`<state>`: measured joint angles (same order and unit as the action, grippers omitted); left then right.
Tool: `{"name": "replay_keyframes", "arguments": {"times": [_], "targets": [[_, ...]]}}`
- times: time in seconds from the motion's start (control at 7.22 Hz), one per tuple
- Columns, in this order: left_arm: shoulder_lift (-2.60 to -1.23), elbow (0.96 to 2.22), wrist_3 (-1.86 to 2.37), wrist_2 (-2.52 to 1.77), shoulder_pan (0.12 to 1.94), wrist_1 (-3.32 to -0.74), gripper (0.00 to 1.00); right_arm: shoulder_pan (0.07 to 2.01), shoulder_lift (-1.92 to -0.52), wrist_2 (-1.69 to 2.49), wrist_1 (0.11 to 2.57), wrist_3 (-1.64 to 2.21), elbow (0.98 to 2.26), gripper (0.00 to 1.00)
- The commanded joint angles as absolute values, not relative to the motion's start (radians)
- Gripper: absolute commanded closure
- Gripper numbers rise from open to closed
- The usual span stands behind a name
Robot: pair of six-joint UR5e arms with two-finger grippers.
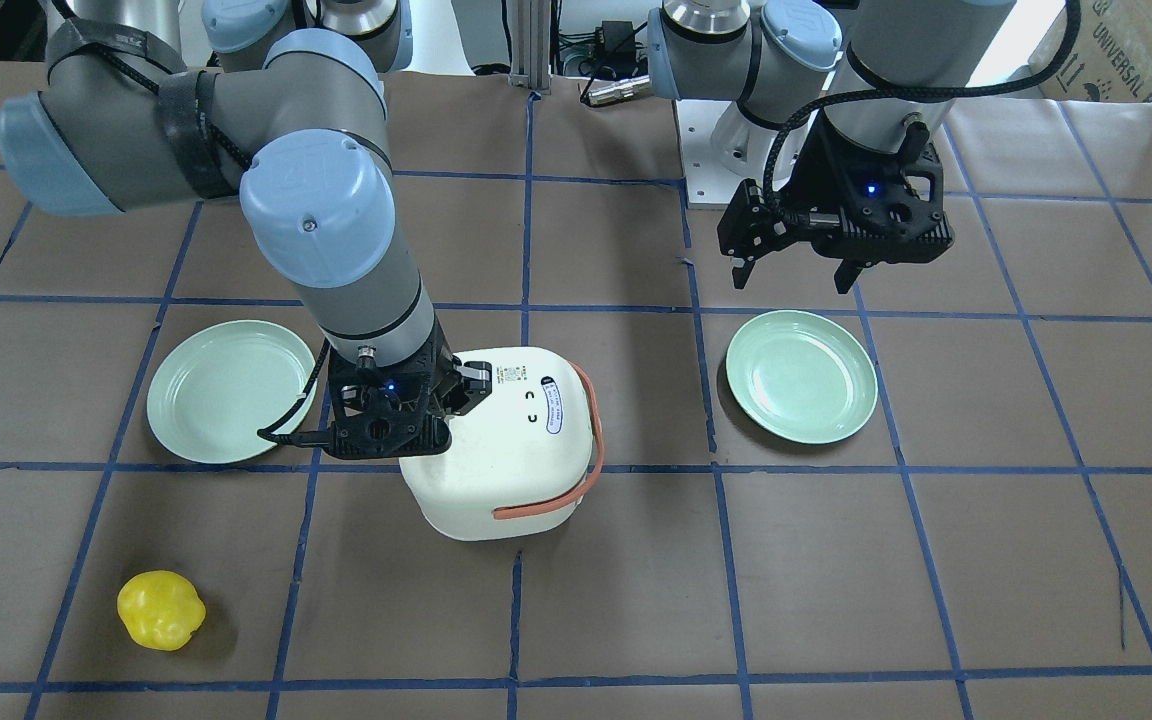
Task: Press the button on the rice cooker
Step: 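Press down on the green button with the right gripper fingertips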
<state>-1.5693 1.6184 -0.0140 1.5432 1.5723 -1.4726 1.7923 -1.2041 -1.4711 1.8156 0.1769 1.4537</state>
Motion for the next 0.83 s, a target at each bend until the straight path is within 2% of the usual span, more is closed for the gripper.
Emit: {"name": "replay_keyframes", "arguments": {"times": [0.0,0.42,0.55,0.69], "targets": [[-1.569,1.618,-0.014,1.543,1.572,-1.473,0.0,1.793,-1.203,-1.474,1.818,0.176,1.466,0.8],[-1.569,1.618,-0.014,1.543,1.572,-1.473,0.0,1.793,-1.21,-1.477,1.79,0.178,1.424,0.76],[-1.569,1.618,-0.015,1.543,1.572,-1.473,0.0,1.793,-1.218,-1.477,1.707,0.178,1.37,0.74],[-1.569,1.618,-0.015,1.543,1.572,-1.473,0.0,1.793,-1.221,-1.479,1.589,0.179,1.282,0.57]]}}
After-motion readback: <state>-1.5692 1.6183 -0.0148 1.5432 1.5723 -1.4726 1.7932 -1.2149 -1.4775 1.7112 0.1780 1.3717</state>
